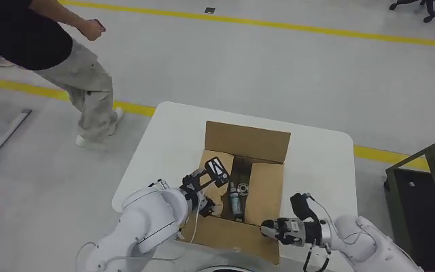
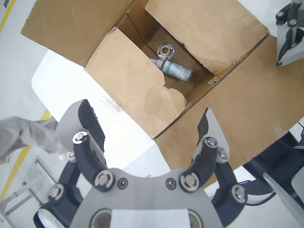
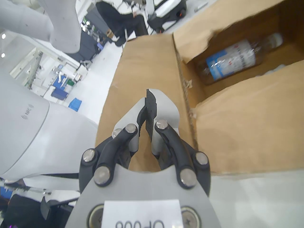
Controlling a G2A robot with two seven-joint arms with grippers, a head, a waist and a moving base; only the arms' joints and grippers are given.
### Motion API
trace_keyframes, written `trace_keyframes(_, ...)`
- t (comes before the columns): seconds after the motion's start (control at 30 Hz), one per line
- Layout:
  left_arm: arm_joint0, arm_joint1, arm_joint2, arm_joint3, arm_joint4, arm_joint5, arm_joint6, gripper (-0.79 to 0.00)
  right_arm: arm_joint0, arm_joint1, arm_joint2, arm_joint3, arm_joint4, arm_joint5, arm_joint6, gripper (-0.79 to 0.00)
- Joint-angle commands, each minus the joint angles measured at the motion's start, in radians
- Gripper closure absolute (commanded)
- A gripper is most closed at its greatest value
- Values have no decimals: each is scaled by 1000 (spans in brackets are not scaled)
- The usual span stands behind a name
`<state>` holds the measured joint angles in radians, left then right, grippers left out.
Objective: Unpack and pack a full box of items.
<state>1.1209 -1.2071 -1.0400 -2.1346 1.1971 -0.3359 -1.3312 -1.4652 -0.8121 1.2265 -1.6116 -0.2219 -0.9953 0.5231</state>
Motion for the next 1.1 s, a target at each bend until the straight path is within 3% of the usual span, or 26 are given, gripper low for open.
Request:
trace_keyframes(0.0, -3, -1, 4, 4, 17, 20, 11, -785, -28, 2, 63, 3, -8, 31, -88, 0)
trace_keyframes(0.3, -4, -6, 21, 10, 2, 70, 39, -785, -176, -8, 254, 15, -81, 268, -463, 0)
trace_keyframes(0.47, -4, -6, 21, 10, 2, 70, 39, -785, -234, -18, 290, -20, -158, 367, -576, 0)
trace_keyframes(0.67, -4, -6, 21, 10, 2, 70, 39, -785, -252, -26, 278, -32, -151, 343, -550, 0)
trace_keyframes(0.8, -4, -11, 41, 11, 50, 110, 135, -785, -242, -32, 272, -18, -140, 331, -530, 0)
trace_keyframes(1.07, -131, -54, 200, 138, 128, 226, 131, -785, -236, -39, 279, 11, -95, 253, -494, 0)
